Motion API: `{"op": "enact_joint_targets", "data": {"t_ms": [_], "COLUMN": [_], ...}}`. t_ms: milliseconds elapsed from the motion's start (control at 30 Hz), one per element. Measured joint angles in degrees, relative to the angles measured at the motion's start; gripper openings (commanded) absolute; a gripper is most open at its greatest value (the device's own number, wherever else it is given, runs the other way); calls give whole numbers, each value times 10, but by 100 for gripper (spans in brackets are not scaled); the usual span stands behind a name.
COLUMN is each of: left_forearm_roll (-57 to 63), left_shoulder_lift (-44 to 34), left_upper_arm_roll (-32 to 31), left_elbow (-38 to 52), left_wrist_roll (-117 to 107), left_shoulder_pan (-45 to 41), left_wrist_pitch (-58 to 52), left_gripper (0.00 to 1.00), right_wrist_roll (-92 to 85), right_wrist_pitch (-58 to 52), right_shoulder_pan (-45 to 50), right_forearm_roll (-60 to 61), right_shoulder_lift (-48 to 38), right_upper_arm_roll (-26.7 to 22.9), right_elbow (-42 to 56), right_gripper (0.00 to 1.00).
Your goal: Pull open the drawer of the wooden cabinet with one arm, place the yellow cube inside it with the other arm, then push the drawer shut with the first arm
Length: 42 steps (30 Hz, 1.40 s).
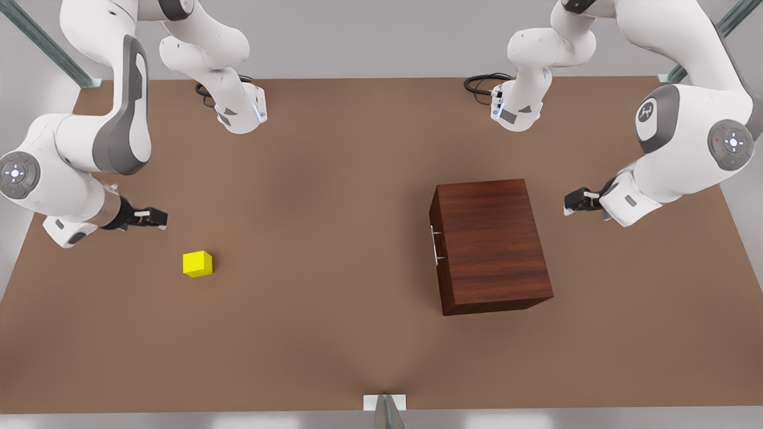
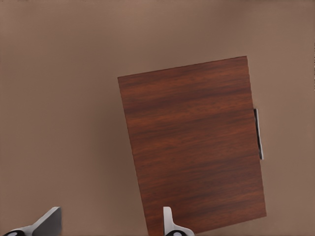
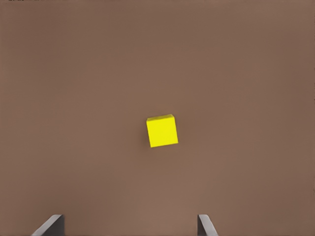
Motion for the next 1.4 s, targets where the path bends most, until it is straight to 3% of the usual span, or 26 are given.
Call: {"op": "enact_joint_targets", "data": {"t_ms": [100,167,233,367,533,733,833,1000,1400], "left_forearm_roll": [-3,21,43,71,91,132,168,234,299], "left_shoulder_lift": [1,43,117,218,298,364,377,391,395], "left_upper_arm_roll": [0,-2,-6,-2,43,81,82,81,80], "left_elbow": [-2,30,133,230,240,239,239,236,210], "left_wrist_roll": [-3,-33,-79,-187,-310,-392,-418,-452,-505], "left_shoulder_pan": [-10,-118,-249,-375,-383,-383,-400,-424,-457], "left_wrist_pitch": [15,21,23,35,89,159,172,166,109], "left_gripper": [100,100,100,100,100,100,100,100,100], "right_wrist_roll": [-5,-8,-10,-14,-19,-24,-26,-28,-19], "right_wrist_pitch": [13,18,22,27,33,67,88,75,7], "right_shoulder_pan": [1,0,9,15,14,10,6,3,-11], "right_forearm_roll": [-1,-1,-1,-2,-2,0,1,3,1], "right_shoulder_lift": [1,6,14,25,44,126,139,127,118], "right_upper_arm_roll": [0,3,9,16,22,31,28,21,28], "right_elbow": [0,-1,-1,0,0,0,1,85,104], "right_gripper": [100,100,100,100,100,100,100,100,100]}}
